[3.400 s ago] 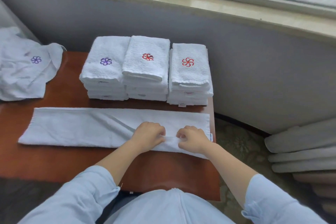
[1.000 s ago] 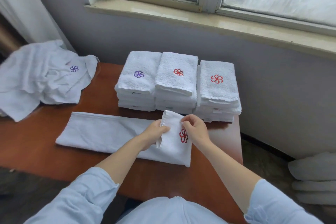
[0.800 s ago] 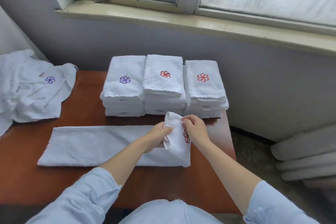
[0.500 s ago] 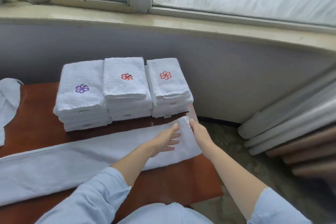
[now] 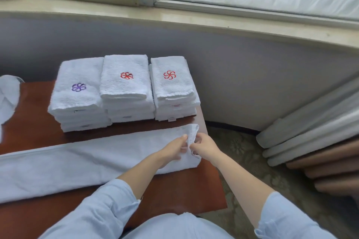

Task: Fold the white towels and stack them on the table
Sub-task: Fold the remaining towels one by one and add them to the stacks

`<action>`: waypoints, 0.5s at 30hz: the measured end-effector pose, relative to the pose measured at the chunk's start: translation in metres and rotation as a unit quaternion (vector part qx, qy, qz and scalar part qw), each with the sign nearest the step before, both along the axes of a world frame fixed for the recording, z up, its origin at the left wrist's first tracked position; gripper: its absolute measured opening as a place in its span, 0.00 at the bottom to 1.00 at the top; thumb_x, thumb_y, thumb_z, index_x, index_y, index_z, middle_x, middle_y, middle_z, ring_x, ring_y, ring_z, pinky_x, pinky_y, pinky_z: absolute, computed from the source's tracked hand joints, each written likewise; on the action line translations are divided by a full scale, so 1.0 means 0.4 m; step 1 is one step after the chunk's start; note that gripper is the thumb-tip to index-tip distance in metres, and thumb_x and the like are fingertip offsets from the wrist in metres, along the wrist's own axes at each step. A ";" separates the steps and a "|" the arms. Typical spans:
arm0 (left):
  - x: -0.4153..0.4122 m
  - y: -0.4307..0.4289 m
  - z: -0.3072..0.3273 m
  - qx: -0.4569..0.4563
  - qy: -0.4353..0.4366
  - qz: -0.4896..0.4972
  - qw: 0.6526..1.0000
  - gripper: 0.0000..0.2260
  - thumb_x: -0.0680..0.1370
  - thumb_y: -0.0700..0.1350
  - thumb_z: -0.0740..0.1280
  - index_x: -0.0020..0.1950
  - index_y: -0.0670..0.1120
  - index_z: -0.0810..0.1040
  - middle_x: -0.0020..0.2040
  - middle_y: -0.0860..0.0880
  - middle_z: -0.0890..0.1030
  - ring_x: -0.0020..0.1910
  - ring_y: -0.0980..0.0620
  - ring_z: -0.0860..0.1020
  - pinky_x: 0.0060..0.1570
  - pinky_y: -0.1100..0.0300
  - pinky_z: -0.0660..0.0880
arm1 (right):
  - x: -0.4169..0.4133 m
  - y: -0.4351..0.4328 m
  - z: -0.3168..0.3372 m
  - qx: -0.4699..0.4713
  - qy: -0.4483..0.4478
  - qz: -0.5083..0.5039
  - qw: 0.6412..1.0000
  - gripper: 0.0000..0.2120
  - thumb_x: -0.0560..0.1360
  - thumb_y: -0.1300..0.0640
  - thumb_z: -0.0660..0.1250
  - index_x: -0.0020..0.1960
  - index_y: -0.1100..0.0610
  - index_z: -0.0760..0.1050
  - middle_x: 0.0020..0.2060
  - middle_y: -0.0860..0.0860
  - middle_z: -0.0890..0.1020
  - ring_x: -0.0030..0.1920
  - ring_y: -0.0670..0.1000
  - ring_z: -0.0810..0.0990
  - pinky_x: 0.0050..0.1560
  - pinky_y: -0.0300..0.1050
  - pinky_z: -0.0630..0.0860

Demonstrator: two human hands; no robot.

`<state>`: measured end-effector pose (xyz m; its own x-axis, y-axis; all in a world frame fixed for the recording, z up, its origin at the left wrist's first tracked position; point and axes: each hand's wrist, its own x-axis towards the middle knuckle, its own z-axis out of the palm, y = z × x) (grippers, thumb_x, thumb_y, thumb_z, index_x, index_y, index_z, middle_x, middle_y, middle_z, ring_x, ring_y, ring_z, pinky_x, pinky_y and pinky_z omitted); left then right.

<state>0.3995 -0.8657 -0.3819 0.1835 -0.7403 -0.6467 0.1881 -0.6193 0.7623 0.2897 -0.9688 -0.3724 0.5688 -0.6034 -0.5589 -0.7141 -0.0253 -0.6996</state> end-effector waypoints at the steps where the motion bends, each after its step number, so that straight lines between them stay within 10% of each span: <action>1: 0.003 0.004 0.008 -0.004 0.009 0.017 1.000 0.17 0.83 0.61 0.50 0.65 0.58 0.72 0.66 0.53 0.77 0.62 0.54 0.76 0.65 0.54 0.71 | 0.012 0.005 0.006 0.003 -0.005 0.009 1.000 0.11 0.73 0.62 0.65 0.55 0.54 0.75 0.44 0.53 0.82 0.44 0.49 0.83 0.42 0.42 0.79; 6: 0.075 0.065 0.050 -0.020 0.004 0.143 0.990 0.19 0.79 0.64 0.60 0.59 0.53 0.79 0.48 0.51 0.86 0.48 0.51 0.85 0.50 0.57 0.81 | 0.098 0.043 0.064 0.103 -0.101 0.040 0.989 0.14 0.74 0.62 0.65 0.56 0.48 0.77 0.44 0.51 0.85 0.39 0.43 0.84 0.36 0.31 0.77; 15: 0.273 0.303 0.078 -0.005 -0.024 0.293 0.956 0.25 0.77 0.67 0.60 0.55 0.48 0.82 0.46 0.44 0.85 0.39 0.49 0.84 0.35 0.60 0.79 | 0.322 0.234 0.086 0.217 -0.168 0.129 0.953 0.16 0.72 0.65 0.65 0.53 0.46 0.80 0.31 0.49 0.82 0.31 0.45 0.79 0.32 0.35 0.72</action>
<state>0.5085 -0.7443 -0.3505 0.5976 -0.5072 -0.6210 0.4652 -0.4115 0.7837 0.4186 -0.8754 -0.3379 0.8577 -0.1733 -0.4840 -0.4571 0.1738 -0.8723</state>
